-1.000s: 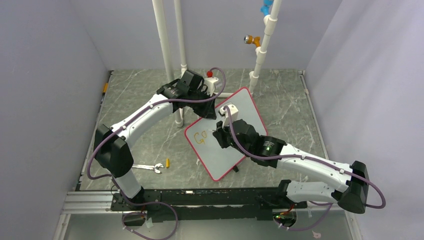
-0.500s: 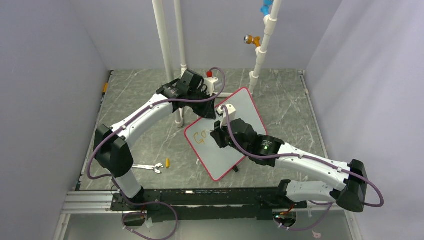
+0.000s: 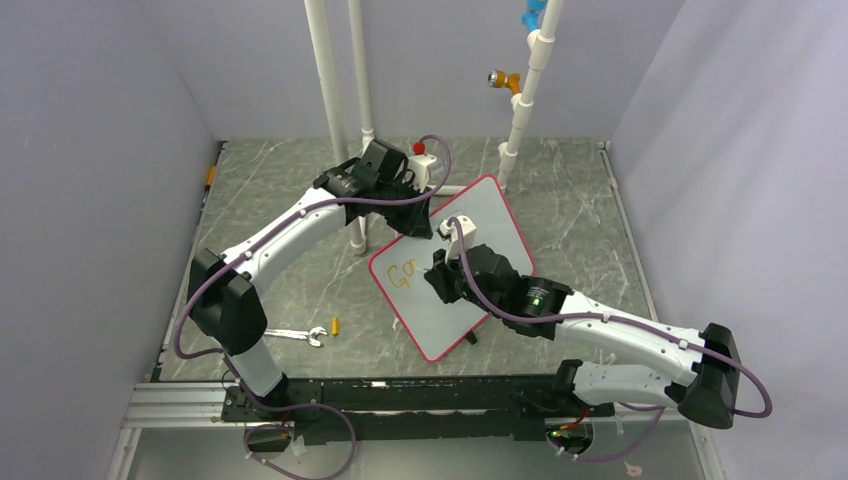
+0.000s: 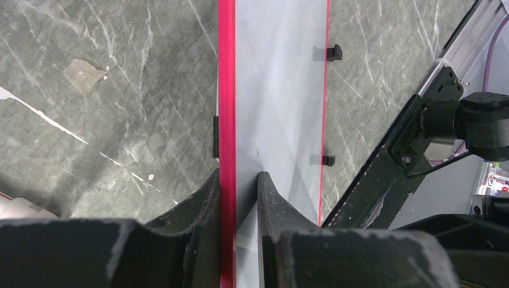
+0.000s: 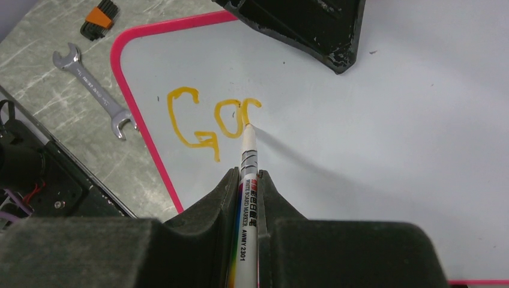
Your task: Write a sentence on the whiteboard
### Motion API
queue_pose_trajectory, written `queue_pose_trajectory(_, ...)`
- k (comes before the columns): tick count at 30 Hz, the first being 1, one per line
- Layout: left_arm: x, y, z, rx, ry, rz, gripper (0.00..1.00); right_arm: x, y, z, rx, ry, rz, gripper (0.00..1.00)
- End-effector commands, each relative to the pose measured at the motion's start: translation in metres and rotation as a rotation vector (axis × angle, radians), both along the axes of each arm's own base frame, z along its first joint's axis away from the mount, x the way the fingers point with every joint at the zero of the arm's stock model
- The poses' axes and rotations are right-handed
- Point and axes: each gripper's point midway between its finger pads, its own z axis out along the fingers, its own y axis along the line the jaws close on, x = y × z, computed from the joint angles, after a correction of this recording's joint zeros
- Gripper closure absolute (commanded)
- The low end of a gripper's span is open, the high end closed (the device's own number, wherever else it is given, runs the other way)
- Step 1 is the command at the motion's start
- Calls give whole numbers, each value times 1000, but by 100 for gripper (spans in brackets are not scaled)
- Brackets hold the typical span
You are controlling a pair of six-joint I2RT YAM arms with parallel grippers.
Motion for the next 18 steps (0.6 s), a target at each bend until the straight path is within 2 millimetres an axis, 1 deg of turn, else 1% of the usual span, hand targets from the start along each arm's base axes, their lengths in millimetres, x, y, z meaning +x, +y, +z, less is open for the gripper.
queue_pose_trajectory(1, 1, 15, -14, 114, -58, 0, 100, -1, -7, -4, -2, 13, -26, 100)
queue_pose_trajectory(6, 1, 15, -14, 112, -58, 1, 100, 6, -14, 0, -16, -5, -73, 100)
queue_pose_trajectory(9, 1, 15, -14, 112, -56, 0, 100, 10, -13, 8, -14, -20, -91, 100)
queue_pose_trajectory(18, 0, 15, -13, 109, -56, -3, 100, 20, 4, 26, -2, -47, -78, 100)
